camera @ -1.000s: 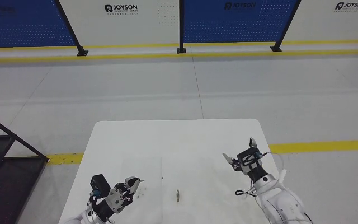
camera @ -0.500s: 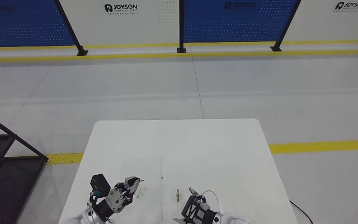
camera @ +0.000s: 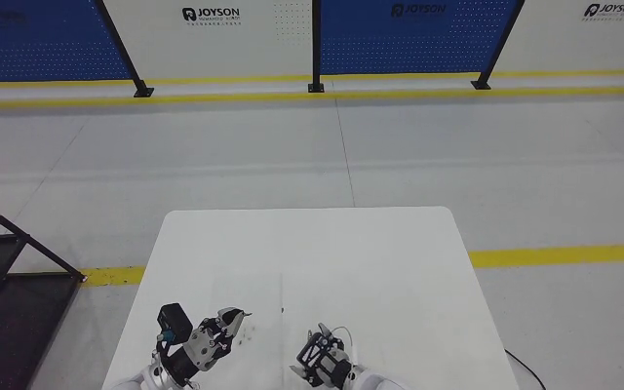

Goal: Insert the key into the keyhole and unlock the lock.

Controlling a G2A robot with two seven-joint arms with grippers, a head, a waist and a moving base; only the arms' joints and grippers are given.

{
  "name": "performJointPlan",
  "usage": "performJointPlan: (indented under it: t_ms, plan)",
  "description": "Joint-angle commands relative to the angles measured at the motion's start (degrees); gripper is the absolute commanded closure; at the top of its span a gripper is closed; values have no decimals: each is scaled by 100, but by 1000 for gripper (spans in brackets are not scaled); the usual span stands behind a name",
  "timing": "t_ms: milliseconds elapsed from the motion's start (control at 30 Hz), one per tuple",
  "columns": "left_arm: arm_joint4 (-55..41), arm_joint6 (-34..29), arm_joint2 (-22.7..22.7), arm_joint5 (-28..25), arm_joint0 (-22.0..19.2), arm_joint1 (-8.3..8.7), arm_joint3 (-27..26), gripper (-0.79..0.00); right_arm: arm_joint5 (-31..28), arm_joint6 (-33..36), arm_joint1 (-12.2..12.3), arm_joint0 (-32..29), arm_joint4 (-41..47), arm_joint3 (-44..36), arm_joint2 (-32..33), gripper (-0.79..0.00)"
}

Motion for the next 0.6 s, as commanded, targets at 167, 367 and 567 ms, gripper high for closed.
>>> performJointPlan:
  t_ms: [167, 367, 567]
  plan:
    - [0, 0, 0, 0, 0, 0, 0, 0, 273, -94, -58, 156, 44, 218, -106, -249]
    - [0, 0, 0, 0, 0, 0, 0, 0, 391, -128, -88, 226, 91, 324, -160, -12]
    - [0, 0, 0, 0, 0, 0, 0, 0, 385, -328, -69, 197, 161, 189, -90, 0]
